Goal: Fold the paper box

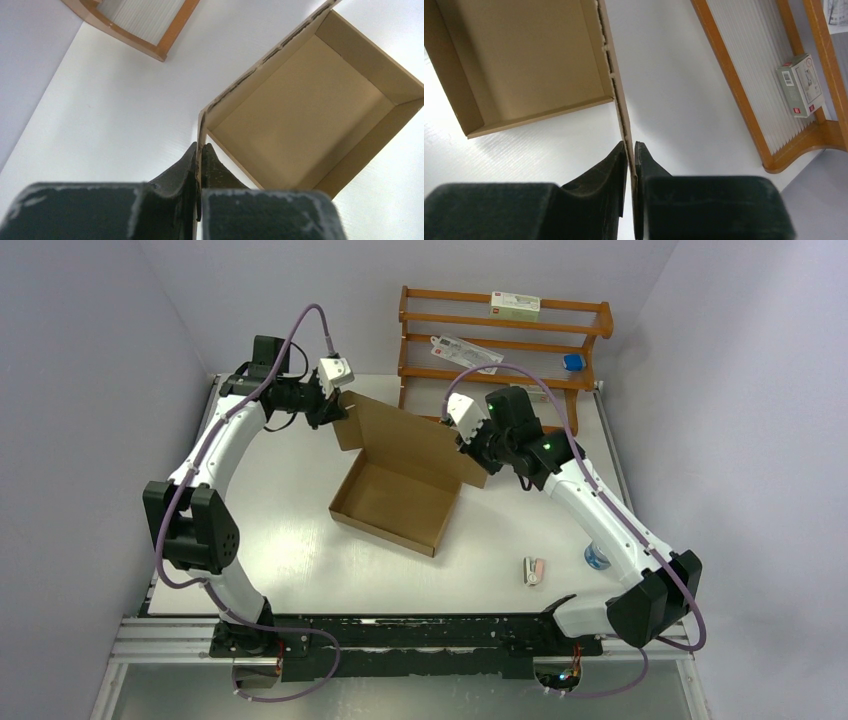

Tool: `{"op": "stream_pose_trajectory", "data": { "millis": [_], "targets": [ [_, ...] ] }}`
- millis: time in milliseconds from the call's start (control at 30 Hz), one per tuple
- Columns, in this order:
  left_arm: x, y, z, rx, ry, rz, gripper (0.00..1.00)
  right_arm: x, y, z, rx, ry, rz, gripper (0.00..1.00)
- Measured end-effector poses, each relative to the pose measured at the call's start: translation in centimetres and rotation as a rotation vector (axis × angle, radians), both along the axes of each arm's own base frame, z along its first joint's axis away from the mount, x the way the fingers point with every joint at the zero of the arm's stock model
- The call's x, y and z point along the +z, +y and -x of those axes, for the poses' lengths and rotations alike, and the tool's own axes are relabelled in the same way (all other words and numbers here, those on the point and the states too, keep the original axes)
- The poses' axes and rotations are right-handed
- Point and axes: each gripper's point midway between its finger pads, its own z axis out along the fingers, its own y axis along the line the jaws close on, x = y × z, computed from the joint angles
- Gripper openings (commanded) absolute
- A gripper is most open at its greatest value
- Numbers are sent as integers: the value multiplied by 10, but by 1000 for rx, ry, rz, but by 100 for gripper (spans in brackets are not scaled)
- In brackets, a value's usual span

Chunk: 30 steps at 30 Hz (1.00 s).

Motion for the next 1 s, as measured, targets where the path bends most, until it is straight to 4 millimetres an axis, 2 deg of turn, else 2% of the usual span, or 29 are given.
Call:
{"op": "stream_pose_trajectory", "data": {
  "millis": [200, 433, 600, 767, 1000],
  "targets": [
    [-6, 3, -6, 79, 40, 13, 5, -1, 7, -5, 7, -6, -26, 10],
    [-8, 7, -8, 182, 78, 45, 5, -6, 13, -10, -15, 14, -54, 0],
    [-7, 11, -8, 286, 119, 83, 5, -4, 17, -20, -81, 17, -89, 0],
    [-6, 15, 8, 386, 162, 122, 5, 1, 14, -33, -198, -5, -131, 0],
    [-5, 11, 35, 496, 214, 165, 5, 11, 12, -45, -364, -36, -202, 0]
  ]
}}
